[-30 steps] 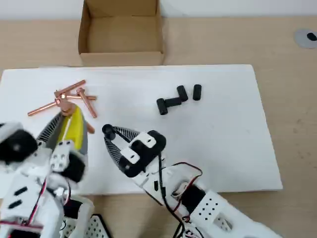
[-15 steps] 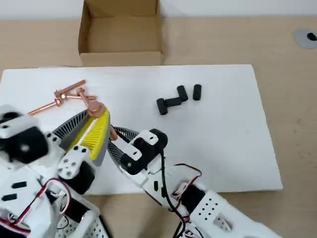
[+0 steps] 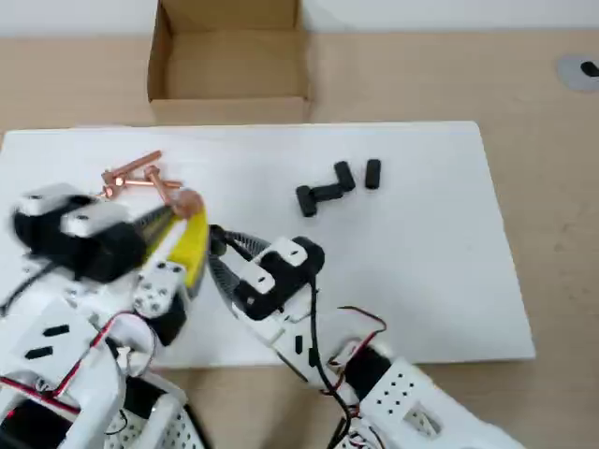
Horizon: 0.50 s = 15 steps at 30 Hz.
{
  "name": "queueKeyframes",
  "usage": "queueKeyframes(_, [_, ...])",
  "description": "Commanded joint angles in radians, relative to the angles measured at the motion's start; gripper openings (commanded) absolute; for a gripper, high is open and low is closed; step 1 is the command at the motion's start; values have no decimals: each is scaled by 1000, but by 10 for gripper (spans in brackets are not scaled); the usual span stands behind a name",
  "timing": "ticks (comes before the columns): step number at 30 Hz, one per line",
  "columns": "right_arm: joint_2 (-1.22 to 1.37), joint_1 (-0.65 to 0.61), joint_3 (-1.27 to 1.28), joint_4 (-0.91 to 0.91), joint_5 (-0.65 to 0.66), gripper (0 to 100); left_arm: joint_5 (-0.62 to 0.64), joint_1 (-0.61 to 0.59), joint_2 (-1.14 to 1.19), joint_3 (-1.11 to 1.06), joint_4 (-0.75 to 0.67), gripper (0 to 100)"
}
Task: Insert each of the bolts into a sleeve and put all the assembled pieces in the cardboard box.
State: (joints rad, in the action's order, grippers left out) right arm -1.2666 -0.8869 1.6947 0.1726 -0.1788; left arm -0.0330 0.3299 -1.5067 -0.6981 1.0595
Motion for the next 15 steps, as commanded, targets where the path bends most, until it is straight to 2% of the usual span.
queueKeyframes(1, [-18, 10, 1, 26, -8, 9, 61, -77, 4, -12, -68, 5])
queueKeyframes(7, [-18, 7, 1, 28, -8, 9, 138, -29, 4, -40, -78, 5])
queueKeyframes(15, [-18, 5, 1, 28, -8, 9, 153, -20, 5, -141, -201, 5])
